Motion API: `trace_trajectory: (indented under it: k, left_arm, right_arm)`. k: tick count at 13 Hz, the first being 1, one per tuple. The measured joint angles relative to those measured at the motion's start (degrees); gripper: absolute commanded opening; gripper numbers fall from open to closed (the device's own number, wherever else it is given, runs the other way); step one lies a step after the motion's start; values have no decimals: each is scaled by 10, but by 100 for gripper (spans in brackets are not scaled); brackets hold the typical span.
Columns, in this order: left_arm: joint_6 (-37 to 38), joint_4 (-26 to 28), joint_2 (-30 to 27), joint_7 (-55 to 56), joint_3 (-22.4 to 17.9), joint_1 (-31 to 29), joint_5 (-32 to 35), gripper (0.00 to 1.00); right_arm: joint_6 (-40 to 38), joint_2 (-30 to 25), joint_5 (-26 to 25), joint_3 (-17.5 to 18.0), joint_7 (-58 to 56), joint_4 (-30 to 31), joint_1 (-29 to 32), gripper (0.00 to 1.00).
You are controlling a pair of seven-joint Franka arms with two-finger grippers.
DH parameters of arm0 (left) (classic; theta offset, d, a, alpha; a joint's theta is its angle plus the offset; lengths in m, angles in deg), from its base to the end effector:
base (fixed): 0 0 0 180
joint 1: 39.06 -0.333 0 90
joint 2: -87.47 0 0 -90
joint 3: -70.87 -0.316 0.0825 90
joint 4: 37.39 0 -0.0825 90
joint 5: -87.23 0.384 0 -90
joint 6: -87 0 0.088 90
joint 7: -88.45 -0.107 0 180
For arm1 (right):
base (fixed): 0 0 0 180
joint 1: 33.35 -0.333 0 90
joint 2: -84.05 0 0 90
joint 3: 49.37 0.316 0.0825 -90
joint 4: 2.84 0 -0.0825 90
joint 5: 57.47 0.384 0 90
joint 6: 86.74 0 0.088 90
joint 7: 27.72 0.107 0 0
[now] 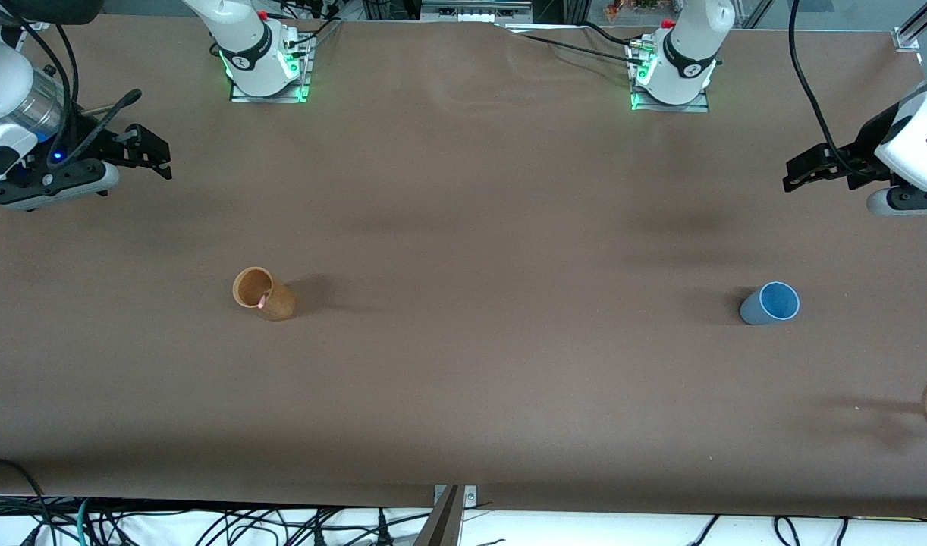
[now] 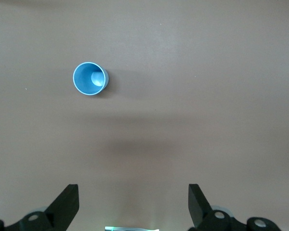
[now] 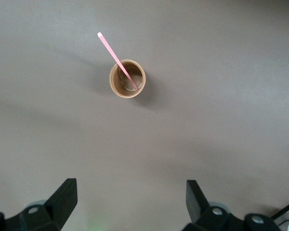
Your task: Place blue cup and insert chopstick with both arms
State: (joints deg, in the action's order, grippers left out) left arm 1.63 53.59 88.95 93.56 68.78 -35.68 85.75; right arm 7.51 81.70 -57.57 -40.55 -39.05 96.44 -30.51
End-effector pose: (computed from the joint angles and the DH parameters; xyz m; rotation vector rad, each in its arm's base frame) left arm 0.5517 -0.0156 0.5957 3.1158 0.1032 -0.1950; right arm 0.5405 0.0579 0.5764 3.0992 0.4716 -0.0746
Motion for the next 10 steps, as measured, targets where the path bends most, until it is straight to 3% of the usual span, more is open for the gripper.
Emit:
trace_trajectory:
  k: [10]
  left_arm:
    - [0, 0, 0, 0, 2, 1, 0, 100]
  right_arm:
    - [-1, 0, 0, 5, 10, -2, 0, 100]
